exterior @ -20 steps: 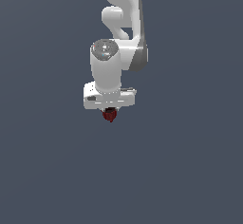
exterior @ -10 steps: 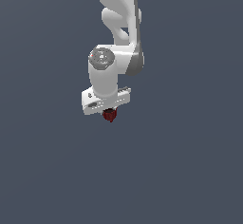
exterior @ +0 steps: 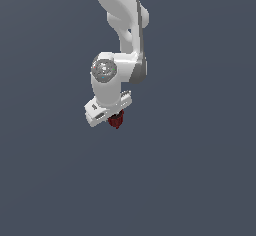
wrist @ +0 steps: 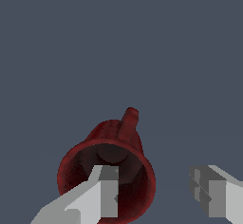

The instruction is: Pick up the object and move it to a goal position.

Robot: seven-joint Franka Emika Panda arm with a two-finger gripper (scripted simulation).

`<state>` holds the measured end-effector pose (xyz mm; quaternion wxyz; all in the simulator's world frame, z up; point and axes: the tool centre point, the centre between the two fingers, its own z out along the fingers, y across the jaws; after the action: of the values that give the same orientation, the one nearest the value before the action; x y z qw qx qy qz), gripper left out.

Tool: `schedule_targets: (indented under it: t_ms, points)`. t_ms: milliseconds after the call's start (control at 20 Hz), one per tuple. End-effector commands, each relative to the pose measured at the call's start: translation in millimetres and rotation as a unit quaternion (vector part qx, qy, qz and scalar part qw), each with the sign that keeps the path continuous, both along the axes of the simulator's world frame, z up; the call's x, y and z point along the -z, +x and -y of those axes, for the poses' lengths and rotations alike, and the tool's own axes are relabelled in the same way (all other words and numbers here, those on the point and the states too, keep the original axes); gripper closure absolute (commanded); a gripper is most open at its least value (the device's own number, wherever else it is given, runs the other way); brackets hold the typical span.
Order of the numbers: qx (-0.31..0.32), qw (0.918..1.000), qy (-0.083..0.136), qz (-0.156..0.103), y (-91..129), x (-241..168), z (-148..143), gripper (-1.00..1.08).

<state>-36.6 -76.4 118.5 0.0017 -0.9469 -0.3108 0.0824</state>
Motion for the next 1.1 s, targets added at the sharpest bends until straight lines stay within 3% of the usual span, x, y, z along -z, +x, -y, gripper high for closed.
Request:
schedule_targets:
  t_ms: [0,500,1050]
  points:
    - [-0.029,0.9995,0.004,-0.008,-3,5,3,-0.20]
    - [-0.095,0.9950,0.014,-0.025,-10,16,10,-0.20]
    - [-0.102,0.9943,0.015,-0.027,-13,25,11,-0.20]
